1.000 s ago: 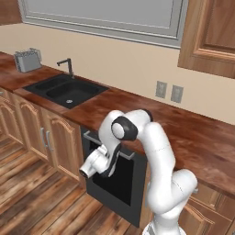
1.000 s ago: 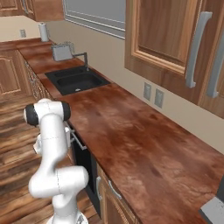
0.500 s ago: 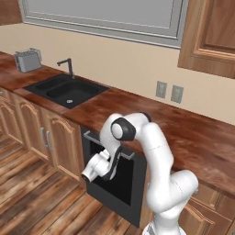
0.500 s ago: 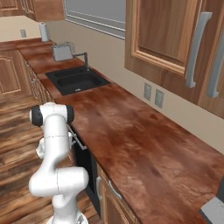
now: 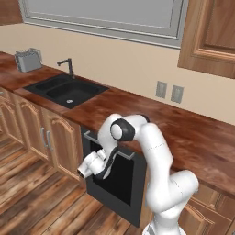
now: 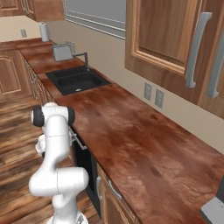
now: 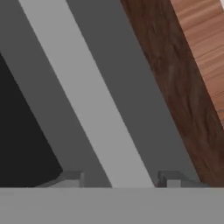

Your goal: Open the dishwasher door and pull out the top rack.

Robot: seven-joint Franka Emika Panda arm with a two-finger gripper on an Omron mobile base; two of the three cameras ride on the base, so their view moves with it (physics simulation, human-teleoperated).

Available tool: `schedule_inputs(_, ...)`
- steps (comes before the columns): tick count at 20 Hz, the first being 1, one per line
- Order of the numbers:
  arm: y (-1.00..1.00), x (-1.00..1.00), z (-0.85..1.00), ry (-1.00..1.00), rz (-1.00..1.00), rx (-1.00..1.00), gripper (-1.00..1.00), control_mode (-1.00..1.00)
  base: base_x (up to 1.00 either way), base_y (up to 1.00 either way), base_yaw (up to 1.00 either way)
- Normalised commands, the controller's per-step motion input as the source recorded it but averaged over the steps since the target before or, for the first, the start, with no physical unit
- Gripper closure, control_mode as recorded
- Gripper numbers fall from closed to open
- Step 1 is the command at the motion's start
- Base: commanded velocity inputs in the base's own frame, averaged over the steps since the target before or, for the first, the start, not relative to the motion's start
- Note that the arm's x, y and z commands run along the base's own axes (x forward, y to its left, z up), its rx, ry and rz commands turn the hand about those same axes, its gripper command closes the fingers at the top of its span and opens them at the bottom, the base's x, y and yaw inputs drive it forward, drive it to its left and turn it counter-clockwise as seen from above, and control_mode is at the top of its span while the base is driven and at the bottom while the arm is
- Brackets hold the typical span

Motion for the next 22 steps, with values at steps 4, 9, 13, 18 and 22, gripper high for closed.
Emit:
schedule_inputs(4,-0.33,0.04,0.73,0.38,0.00,0.43,1.00,-1.00,0.00,0.00,0.00)
schedule_inputs(9,-0.15,-0.07,-0.40,0.43,0.02,0.26,1.00,-1.00,0.00,0.00,0.00)
schedule_inputs(13,0.60,-0.67,-1.00,0.32,0.08,0.16,1.00,-1.00,0.00,0.00,0.00)
schedule_inputs(18,1.00,-1.00,-1.00,0.25,0.11,0.13,1.00,-1.00,0.00,0.00,0.00)
schedule_inputs(22,1.00,-1.00,-1.00,0.18,0.11,0.20,1.00,-1.00,0.00,0.00,0.00)
